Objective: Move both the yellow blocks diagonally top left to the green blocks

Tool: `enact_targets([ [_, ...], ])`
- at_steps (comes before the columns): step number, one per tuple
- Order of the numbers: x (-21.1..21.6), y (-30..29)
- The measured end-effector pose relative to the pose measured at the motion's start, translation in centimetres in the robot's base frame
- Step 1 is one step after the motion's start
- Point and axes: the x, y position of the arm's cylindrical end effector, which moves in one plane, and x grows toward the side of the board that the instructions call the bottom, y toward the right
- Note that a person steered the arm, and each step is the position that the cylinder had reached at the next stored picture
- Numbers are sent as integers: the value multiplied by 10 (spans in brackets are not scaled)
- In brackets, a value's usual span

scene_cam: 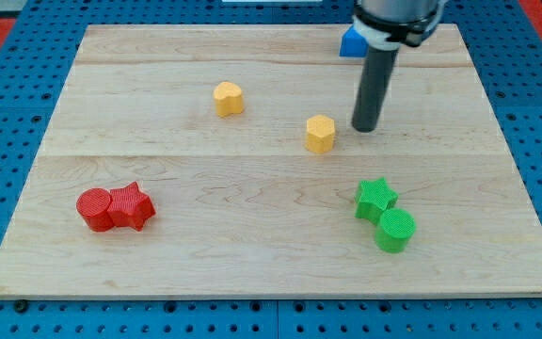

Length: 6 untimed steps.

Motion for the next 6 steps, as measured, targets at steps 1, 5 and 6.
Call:
enact_targets([
  [1, 0, 3],
  [5, 29, -48],
  [6, 34, -74],
])
